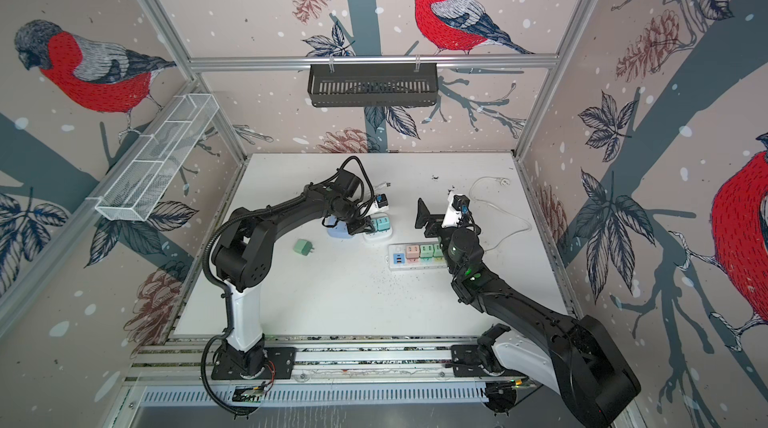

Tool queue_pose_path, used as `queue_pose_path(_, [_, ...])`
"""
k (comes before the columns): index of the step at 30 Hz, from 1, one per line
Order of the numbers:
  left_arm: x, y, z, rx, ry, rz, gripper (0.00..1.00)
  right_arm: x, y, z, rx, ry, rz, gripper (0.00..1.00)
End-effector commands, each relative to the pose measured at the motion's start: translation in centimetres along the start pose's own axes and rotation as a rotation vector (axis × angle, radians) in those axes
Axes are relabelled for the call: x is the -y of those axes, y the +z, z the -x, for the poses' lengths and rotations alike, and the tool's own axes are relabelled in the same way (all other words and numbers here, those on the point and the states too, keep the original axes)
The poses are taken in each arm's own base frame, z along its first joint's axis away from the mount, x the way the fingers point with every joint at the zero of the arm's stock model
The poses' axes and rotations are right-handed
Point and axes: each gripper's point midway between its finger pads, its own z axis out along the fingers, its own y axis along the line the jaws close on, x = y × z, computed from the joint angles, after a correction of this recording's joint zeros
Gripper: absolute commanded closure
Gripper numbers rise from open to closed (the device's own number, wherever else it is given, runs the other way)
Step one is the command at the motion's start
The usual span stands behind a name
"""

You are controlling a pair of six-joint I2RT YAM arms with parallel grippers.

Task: Insert the plug
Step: 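Press the teal adapter down into the white cube's free socket with the left gripper, then open the left gripper and lift it off the plugged teal adapter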

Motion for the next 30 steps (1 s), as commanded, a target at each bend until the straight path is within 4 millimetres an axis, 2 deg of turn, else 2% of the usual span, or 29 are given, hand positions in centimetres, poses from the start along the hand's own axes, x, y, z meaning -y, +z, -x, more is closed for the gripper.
queue_pose_path(1, [1.2,0.6,-2.1,-0.097,-0.008,-0.036,1.0,-0.2,0.1,0.6,0.018,0.022,0.009,0.0])
queue_pose_path(11, [3.3,0.7,0.3,-0.042,0.042,-0.066,1.0,0.1,0.1,0.5,0.015,0.025,0.0,0.0])
queue_pose_path(13, [3.4,0.5,0.9,-0.016,0.034,-0.072,0.95,0.1,0.2,0.3,0.011,0.028,-0.002,0.0])
queue_pose_path(16, [3.2,-0.6,2.1,0.047,0.042,-0.034,0.71,0.1,0.2,0.4,0.011,0.033,0.004,0.0])
queue_pose_path(17, [3.2,-1.2,2.6,0.073,0.05,-0.02,0.57,0.1,0.2,0.4,0.01,0.034,0.005,0.0])
queue_pose_path(18, [3.3,-1.8,3.1,0.096,0.058,-0.011,0.05,0.0,0.2,0.4,0.011,0.034,0.005,0.0])
queue_pose_path(21, [3.0,-4.4,4.9,0.172,0.076,0.043,0.02,0.2,0.1,0.5,0.013,0.037,0.001,0.0])
queue_pose_path(24, [1.8,-8.1,7.1,0.284,0.071,0.167,0.02,0.2,0.0,0.6,0.014,0.039,0.001,0.0])
queue_pose_path(27, [-0.2,-13.7,8.9,0.485,0.002,0.338,0.02,0.3,0.1,0.6,0.015,0.041,-0.002,0.0])
queue_pose_path(30, [-3.0,-20.5,8.4,0.732,-0.152,0.561,0.02,0.4,0.2,0.3,0.008,0.044,-0.008,0.0])
